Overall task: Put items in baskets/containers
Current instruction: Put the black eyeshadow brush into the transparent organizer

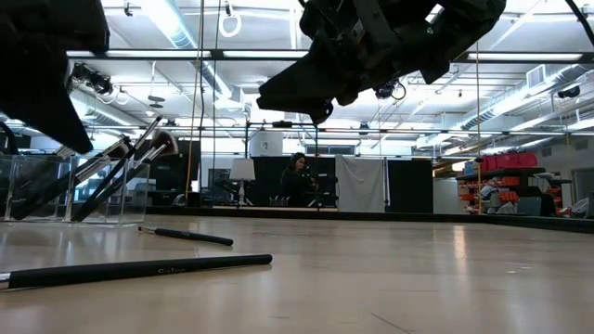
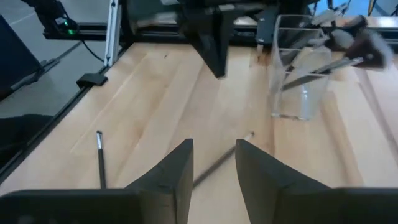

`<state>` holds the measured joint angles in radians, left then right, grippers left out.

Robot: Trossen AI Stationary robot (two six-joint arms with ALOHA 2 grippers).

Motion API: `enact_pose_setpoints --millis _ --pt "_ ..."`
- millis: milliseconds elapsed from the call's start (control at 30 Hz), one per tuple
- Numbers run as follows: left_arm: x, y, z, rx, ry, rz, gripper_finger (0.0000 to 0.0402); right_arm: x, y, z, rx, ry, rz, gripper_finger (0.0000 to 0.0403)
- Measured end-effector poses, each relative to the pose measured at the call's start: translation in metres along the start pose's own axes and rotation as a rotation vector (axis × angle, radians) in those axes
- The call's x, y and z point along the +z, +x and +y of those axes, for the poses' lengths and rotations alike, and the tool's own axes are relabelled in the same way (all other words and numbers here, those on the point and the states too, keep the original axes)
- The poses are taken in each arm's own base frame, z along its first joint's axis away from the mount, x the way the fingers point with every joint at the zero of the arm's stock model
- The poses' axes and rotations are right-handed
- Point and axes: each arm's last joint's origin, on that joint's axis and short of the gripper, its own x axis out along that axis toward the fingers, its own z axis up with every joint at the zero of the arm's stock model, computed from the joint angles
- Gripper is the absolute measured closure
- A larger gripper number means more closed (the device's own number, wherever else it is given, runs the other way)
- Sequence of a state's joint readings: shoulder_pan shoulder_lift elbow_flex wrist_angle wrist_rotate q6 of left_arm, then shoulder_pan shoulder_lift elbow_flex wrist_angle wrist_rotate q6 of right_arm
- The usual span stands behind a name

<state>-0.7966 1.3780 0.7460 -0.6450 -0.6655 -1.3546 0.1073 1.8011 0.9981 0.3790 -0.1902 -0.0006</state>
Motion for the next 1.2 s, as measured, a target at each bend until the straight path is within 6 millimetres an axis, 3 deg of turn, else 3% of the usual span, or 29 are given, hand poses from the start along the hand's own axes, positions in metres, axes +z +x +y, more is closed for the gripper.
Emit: enact_pose_setpoints --millis 200,433,667,933,1200 --pt "-0.009 0.019 -0.005 0.095 -0.08 -0.247 0.0391 -0.021 0.02 0.014 -0.086 0.005 0.044 0.0258" --pt "-0.01 0.034 -0.012 0.133 -0.095 -0.549 0.039 -0.037 0.065 0.011 -0.081 0.015 0.088 0.0208" --pt "-0.002 0.037 -0.013 0.156 -0.079 -0.621 0.0388 -0.056 0.11 0.005 -0.109 -0.007 0.226 0.0207" --pt "-0.002 0.037 -0.015 0.153 -0.068 -0.62 0.0391 -0.058 0.111 -0.008 -0.123 -0.01 0.267 0.0252" --pt "-0.002 0.037 -0.015 0.151 -0.066 -0.61 0.039 -0.066 0.1 -0.041 -0.082 -0.104 0.357 0.0311"
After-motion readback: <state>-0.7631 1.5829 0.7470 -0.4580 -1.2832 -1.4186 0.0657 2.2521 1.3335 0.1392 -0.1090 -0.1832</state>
